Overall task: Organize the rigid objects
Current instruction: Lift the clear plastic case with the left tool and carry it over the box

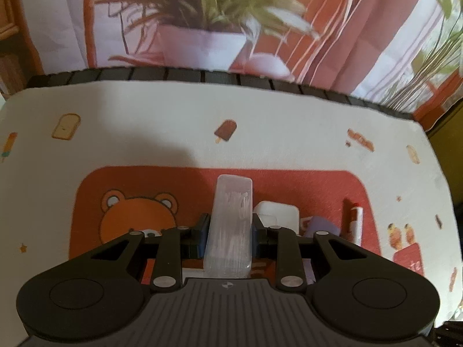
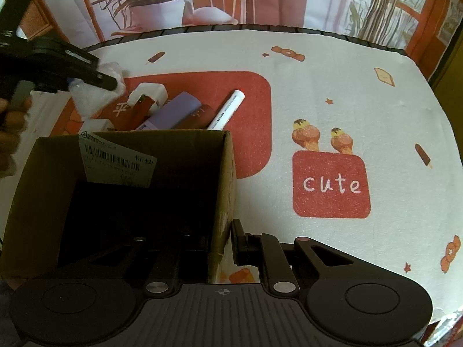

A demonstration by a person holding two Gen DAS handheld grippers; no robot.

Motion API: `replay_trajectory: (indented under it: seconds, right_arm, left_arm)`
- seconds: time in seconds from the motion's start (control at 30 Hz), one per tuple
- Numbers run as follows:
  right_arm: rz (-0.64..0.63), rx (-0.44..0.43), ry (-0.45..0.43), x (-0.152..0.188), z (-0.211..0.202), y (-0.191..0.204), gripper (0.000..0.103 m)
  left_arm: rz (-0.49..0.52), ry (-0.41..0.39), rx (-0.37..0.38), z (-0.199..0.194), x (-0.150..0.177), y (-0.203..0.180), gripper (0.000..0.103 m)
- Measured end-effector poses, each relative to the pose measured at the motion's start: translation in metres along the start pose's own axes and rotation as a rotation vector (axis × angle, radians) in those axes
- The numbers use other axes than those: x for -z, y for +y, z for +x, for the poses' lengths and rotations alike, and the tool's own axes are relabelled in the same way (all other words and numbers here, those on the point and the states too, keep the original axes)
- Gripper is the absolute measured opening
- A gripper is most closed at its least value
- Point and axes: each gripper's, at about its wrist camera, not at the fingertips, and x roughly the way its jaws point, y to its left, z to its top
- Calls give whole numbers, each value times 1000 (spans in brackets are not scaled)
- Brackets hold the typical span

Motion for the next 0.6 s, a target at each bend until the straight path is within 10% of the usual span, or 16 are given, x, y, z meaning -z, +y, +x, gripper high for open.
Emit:
replay_trajectory:
  seconds: [0.6]
  right_arm:
    - [-4,3,-13,2,-1,1,13]
  left_arm:
    - [-40,-118,152,-111,67,-24,30]
